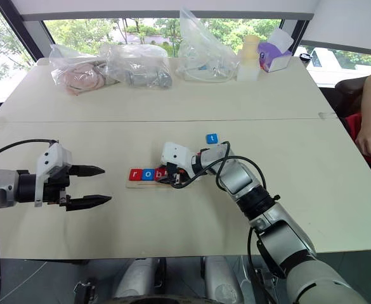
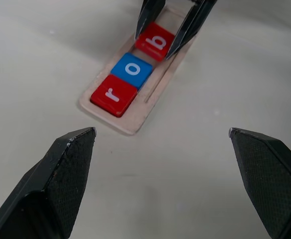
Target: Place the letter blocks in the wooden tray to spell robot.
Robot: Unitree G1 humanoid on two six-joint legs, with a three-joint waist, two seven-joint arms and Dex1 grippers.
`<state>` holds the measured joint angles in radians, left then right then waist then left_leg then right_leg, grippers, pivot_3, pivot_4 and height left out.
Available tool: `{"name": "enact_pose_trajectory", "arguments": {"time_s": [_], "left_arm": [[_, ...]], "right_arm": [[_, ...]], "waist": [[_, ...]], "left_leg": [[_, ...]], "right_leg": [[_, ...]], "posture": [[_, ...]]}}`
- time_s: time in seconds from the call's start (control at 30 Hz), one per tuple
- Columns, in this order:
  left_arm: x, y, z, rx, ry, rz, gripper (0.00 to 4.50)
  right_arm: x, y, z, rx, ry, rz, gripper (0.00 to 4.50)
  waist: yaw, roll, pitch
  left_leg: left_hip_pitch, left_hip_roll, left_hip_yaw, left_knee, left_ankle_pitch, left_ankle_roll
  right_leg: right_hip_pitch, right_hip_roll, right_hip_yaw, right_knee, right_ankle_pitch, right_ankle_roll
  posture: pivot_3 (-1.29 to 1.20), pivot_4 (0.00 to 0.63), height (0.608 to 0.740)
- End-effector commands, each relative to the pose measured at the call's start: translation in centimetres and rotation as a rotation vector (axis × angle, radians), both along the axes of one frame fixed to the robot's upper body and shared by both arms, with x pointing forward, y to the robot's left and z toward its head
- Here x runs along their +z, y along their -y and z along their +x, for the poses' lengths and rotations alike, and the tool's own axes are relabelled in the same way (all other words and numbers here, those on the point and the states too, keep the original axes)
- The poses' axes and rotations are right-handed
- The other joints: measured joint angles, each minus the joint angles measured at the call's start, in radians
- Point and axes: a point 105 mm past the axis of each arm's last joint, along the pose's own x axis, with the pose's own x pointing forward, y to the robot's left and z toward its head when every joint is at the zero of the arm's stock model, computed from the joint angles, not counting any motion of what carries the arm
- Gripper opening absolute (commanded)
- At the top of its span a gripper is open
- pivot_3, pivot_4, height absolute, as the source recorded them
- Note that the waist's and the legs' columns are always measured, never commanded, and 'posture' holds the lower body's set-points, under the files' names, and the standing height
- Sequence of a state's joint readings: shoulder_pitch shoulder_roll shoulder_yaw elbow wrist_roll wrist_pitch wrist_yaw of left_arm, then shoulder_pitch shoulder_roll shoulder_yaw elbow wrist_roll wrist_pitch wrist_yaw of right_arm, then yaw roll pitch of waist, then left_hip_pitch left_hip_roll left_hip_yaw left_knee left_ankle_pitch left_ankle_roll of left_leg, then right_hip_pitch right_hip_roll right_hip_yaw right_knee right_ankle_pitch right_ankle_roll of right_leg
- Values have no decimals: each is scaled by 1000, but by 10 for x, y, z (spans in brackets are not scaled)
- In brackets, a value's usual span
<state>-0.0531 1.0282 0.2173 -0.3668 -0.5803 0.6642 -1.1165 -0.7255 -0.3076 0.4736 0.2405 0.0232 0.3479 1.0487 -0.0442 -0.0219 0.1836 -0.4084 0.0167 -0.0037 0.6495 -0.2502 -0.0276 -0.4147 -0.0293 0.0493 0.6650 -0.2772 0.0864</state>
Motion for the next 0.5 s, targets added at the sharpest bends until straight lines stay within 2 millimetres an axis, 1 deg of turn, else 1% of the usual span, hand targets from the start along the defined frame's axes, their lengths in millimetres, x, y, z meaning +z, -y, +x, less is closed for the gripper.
{"name": "enact_pose_trajectory", "arguments": {"time_s": [0.03,0.37,0.43,0.47,0.5], "left_arm": [[11,4,0,-16,43,-1,4500],[10,6,4,-16,58,10,4500],[10,7,5,-17,59,9,4500],[10,7,5,-16,59,6,4500],[10,7,5,-16,60,5,4500]], "right_arm": [[9,-6,1,26,38,14,1184],[7,-11,8,11,58,12,1184],[8,-12,7,8,46,22,2210],[8,-12,6,16,41,23,2609],[9,-12,6,10,41,27,3106]], "waist": [[0,0,0],[0,0,0],[-1,0,0],[-1,0,0],[-1,0,0]], "left_leg": [[0,0,0,0,0,0],[0,0,0,0,0,0],[0,0,0,0,0,0],[0,0,0,0,0,0],[0,0,0,0,0,0]], "right_leg": [[0,0,0,0,0,0],[0,0,0,0,0,0],[0,0,0,0,0,0],[0,0,0,0,0,0],[0,0,0,0,0,0]], "posture": [[0,150,735],[0,150,735],[0,150,735],[0,150,735],[0,150,735]]}}
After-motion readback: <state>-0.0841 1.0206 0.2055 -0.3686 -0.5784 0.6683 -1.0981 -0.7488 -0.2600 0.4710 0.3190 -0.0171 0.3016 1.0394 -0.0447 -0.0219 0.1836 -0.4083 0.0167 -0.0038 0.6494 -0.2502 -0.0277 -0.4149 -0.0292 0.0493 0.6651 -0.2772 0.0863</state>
